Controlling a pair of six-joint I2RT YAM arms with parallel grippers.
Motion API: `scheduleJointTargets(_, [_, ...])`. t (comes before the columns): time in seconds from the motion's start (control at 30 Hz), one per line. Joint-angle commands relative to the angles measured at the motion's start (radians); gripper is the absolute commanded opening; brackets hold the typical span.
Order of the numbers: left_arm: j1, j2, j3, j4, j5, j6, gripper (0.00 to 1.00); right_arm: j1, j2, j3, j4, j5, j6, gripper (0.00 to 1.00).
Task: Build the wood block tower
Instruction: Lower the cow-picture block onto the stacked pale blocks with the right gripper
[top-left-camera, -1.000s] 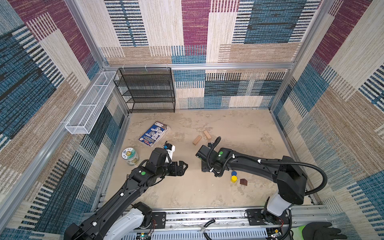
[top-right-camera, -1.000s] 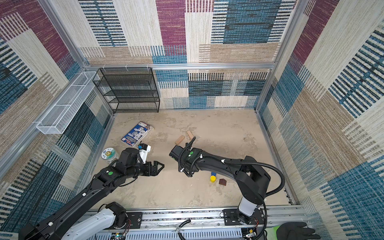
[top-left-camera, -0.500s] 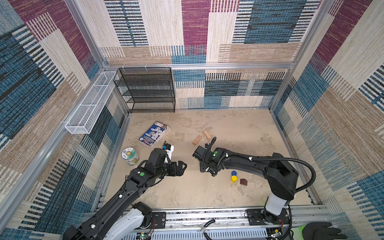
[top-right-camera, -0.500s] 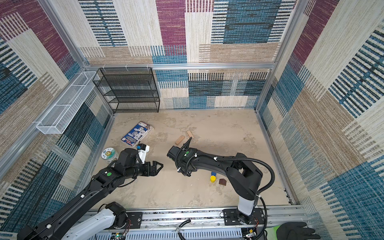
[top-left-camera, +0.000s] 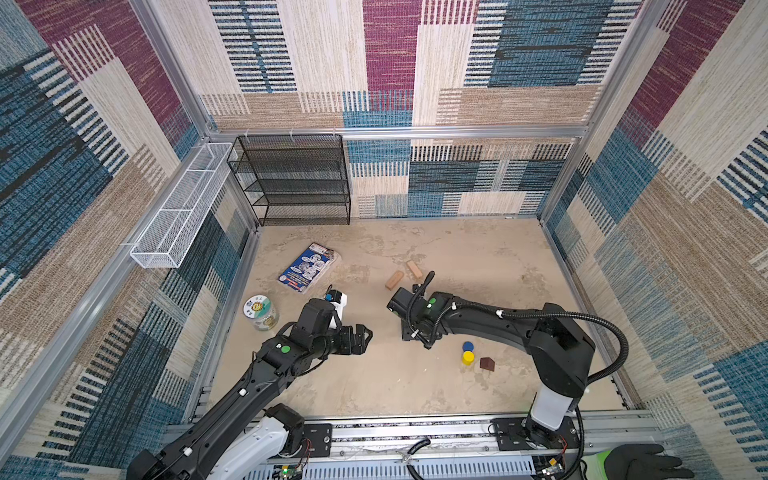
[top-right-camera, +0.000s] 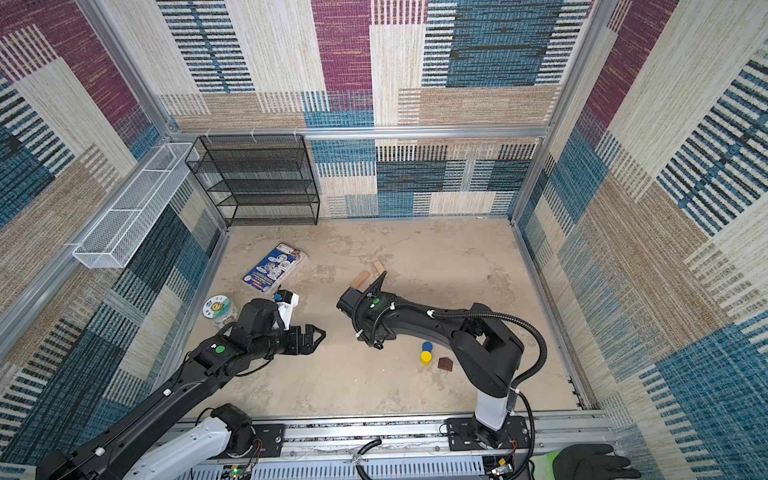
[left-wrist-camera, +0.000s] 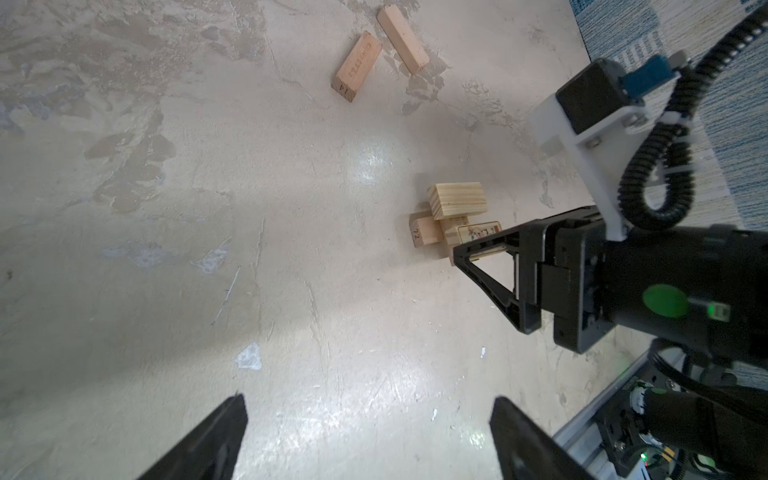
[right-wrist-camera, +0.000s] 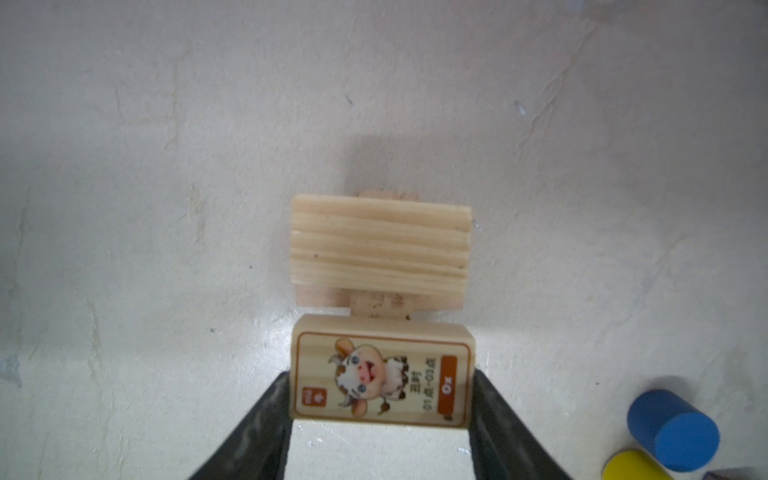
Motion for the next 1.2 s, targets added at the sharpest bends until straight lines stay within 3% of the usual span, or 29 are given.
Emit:
scheduleJointTargets(0.0, [0.0,-0.002,0.002,-0.005,0.004,0.003,0.96,-0.006,0.004,0.009,0.014,0.006,-0.01,0.54])
scheduleJointTargets(0.77, [0.001,0.005,-0.002,-0.003,0.0,0.002,0.96,-0.025,0.027,0.026,0.039,-0.02,-0.033,0.55])
scheduleJointTargets(1.17, [0.002,0.008,-0.001,-0.003,-0.002,0.002,0.96,-0.029,0.036,0.032,0.028,-0.022,-0.034,0.65])
